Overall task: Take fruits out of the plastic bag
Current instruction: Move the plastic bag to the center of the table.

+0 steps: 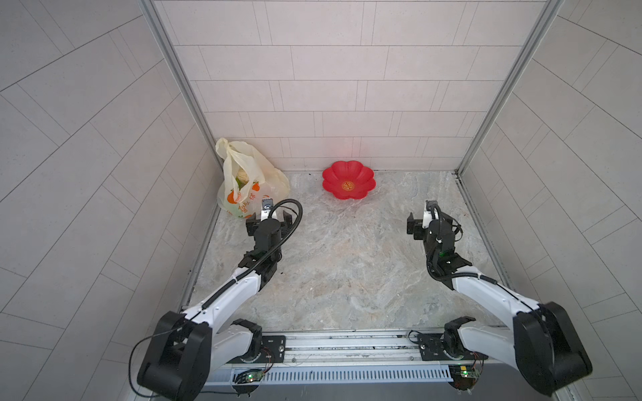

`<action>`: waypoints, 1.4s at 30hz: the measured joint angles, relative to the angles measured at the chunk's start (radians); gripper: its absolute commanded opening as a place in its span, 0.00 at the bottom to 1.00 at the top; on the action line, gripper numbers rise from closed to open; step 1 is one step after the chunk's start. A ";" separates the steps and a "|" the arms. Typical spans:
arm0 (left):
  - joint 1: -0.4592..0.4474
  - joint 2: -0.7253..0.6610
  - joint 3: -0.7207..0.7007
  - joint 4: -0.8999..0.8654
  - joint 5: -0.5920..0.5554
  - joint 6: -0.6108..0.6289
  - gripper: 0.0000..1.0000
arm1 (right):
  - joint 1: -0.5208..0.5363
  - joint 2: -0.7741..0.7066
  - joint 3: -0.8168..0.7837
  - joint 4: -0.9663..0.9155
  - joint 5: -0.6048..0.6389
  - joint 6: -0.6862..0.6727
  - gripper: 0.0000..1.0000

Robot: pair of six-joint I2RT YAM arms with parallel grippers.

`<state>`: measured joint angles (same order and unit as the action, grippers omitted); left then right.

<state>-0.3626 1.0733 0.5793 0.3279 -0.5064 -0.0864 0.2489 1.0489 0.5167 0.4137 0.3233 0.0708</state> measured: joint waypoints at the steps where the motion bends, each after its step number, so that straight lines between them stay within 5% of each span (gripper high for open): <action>1: -0.014 -0.029 0.031 -0.061 -0.010 -0.050 1.00 | 0.000 -0.054 0.025 -0.046 -0.003 0.035 0.99; 8: -0.019 -0.066 0.334 -0.597 -0.053 -0.528 1.00 | -0.002 -0.285 0.264 -0.424 -0.043 0.286 0.99; 12: -0.013 -0.025 0.427 -0.800 -0.010 -0.616 1.00 | -0.037 -0.340 0.310 -0.636 -0.074 0.392 0.99; 19: 0.028 0.176 0.739 -1.014 0.000 -0.578 1.00 | -0.047 -0.407 0.200 -0.770 -0.195 0.435 0.99; 30: 0.264 0.726 1.473 -1.158 -0.016 -0.447 1.00 | -0.044 -0.395 0.208 -0.819 -0.357 0.429 0.98; 42: 0.459 1.169 2.050 -1.242 0.119 -0.314 1.00 | -0.019 -0.405 0.201 -0.846 -0.398 0.409 0.98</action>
<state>0.0959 2.2425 2.6293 -0.9146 -0.3878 -0.4000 0.2295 0.6441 0.7177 -0.4328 -0.0750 0.4793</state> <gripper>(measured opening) 0.999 0.978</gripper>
